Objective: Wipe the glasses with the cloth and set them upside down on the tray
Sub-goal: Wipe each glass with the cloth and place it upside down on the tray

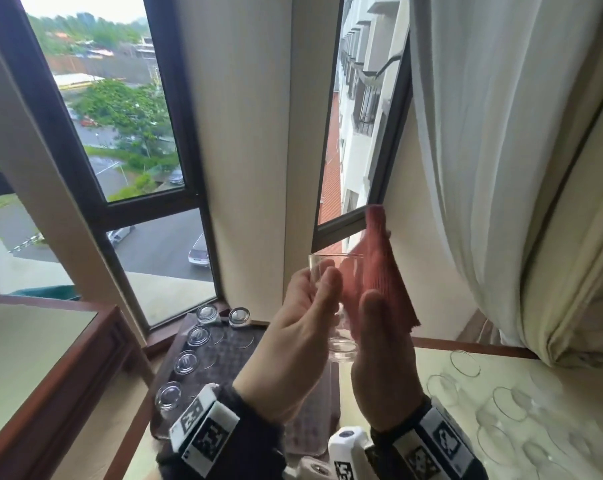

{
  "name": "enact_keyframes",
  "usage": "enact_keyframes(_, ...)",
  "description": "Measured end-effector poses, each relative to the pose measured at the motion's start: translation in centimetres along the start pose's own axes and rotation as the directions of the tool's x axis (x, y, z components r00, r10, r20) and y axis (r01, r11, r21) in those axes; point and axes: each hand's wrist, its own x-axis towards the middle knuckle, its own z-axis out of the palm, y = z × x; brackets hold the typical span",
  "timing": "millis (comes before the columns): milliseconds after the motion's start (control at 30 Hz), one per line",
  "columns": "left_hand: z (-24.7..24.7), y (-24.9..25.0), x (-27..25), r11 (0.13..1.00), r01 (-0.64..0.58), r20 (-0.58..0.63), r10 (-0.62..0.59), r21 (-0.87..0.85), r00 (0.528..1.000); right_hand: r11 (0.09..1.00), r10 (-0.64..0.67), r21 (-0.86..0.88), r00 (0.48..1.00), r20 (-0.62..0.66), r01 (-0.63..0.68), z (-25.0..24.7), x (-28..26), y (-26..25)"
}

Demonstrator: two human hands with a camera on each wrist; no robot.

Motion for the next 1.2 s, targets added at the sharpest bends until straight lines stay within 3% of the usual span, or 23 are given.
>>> enact_keyframes(100, -0.4, 0.4, 0.6, 1.000, 0.020, -0.058, -0.019, 0.011, 0.998, 0.986, -0.125, -0.098, 0.987, 0.098, 0.135, 0.6, 0.1, -1.4)
enact_keyframes(167, -1.2, 1.0, 1.3, 1.000, 0.010, -0.103, -0.013, -0.029, 0.995, 0.944, -0.248, -0.171, 0.948, 0.199, 0.283, 0.9, -1.2, -0.7)
enact_keyframes(200, -1.7, 1.3, 1.6, 0.998, 0.003, -0.120, -0.010, -0.056, 0.993, 0.940, -0.251, -0.178, 0.943, 0.219, 0.291, 0.9, -1.7, -0.5)
enact_keyframes(367, -1.9, 2.1, 1.3, 0.994, -0.020, -0.121, 0.007, -0.108, 0.993, 0.976, -0.206, -0.049, 0.970, 0.132, 0.213, 0.8, -1.0, -0.3)
enact_keyframes(500, -0.7, 1.9, 0.3, 0.998, -0.009, -0.021, 0.008, -0.066, 1.000, 0.994, 0.054, 0.089, 0.998, 0.044, -0.058, 0.4, 1.4, -1.2)
enact_keyframes(567, -0.5, 1.7, 0.7, 1.000, 0.007, -0.054, -0.008, -0.020, 0.998, 0.993, -0.115, 0.030, 0.992, 0.043, 0.113, 0.7, 1.9, -2.0)
enact_keyframes(633, -0.6, 2.1, 1.4, 0.999, 0.023, -0.122, -0.026, -0.024, 0.992, 0.963, -0.258, -0.051, 0.958, 0.124, 0.266, 1.1, 1.5, -2.3)
enact_keyframes(733, -1.6, 3.3, 2.4, 0.995, 0.018, -0.154, -0.033, -0.094, 0.988, 0.963, -0.246, -0.058, 0.944, 0.222, 0.265, 1.1, -0.3, -1.2)
enact_keyframes(833, -2.2, 3.9, 3.1, 0.995, 0.036, -0.145, -0.050, -0.095, 0.988, 0.966, -0.230, -0.063, 0.944, 0.236, 0.251, 0.7, -1.1, -0.5)
enact_keyframes(933, -1.5, 3.6, 3.0, 0.999, -0.011, -0.099, 0.007, -0.040, 0.995, 0.974, -0.212, -0.041, 0.957, 0.200, 0.224, 0.6, -0.1, -0.8)
enact_keyframes(1033, -0.7, 2.8, 2.4, 0.998, -0.017, 0.001, 0.017, -0.064, 1.000, 0.992, -0.089, 0.095, 0.989, 0.119, 0.078, 0.0, 1.9, -1.2)
enact_keyframes(1100, -0.3, 2.5, 2.1, 0.997, 0.018, 0.014, -0.017, -0.082, 1.000, 0.993, -0.092, 0.082, 0.994, 0.056, 0.087, -0.5, 3.2, -1.6)
enact_keyframes(1200, 0.4, 2.4, 2.1, 0.998, 0.008, -0.021, -0.009, -0.061, 1.000, 0.980, -0.193, -0.032, 0.981, 0.035, 0.194, -0.6, 4.1, -1.9)
